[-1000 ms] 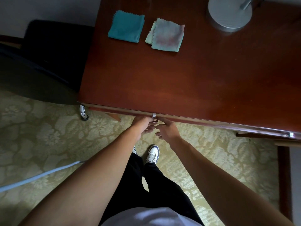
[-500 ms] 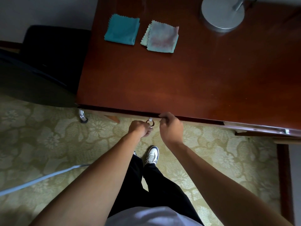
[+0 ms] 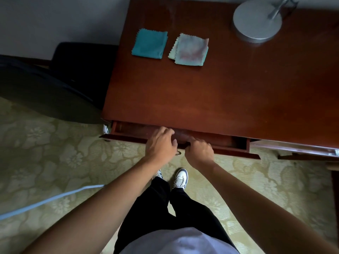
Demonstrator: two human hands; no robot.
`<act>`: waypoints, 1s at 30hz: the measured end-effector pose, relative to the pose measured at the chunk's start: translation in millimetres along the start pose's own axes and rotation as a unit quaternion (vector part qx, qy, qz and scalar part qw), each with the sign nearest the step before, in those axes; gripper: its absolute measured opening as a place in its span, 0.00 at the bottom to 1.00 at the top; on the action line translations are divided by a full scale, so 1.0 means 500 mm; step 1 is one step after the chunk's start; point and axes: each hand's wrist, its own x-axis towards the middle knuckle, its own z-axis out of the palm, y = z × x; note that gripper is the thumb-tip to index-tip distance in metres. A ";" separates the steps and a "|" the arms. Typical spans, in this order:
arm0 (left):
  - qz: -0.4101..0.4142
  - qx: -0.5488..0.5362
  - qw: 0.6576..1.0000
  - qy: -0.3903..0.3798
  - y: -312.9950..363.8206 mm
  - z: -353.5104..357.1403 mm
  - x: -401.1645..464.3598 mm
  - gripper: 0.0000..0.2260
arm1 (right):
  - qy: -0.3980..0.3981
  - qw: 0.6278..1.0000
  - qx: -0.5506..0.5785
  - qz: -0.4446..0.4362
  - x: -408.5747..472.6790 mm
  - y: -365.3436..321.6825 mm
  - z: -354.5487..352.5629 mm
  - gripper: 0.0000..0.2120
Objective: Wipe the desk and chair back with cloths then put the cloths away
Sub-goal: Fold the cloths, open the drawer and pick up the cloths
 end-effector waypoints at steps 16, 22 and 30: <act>-0.062 0.097 0.967 -0.228 -0.066 0.047 -0.082 0.19 | -0.161 0.979 -0.123 -0.006 -0.054 -0.020 0.034 0.15; -0.105 0.087 0.938 -0.318 -0.080 0.073 -0.098 0.19 | -0.268 0.957 -0.109 0.011 -0.080 -0.020 0.053 0.16; -0.086 -0.037 0.980 -0.174 -0.069 0.011 0.005 0.09 | -0.223 0.955 0.160 0.114 0.006 -0.055 0.001 0.15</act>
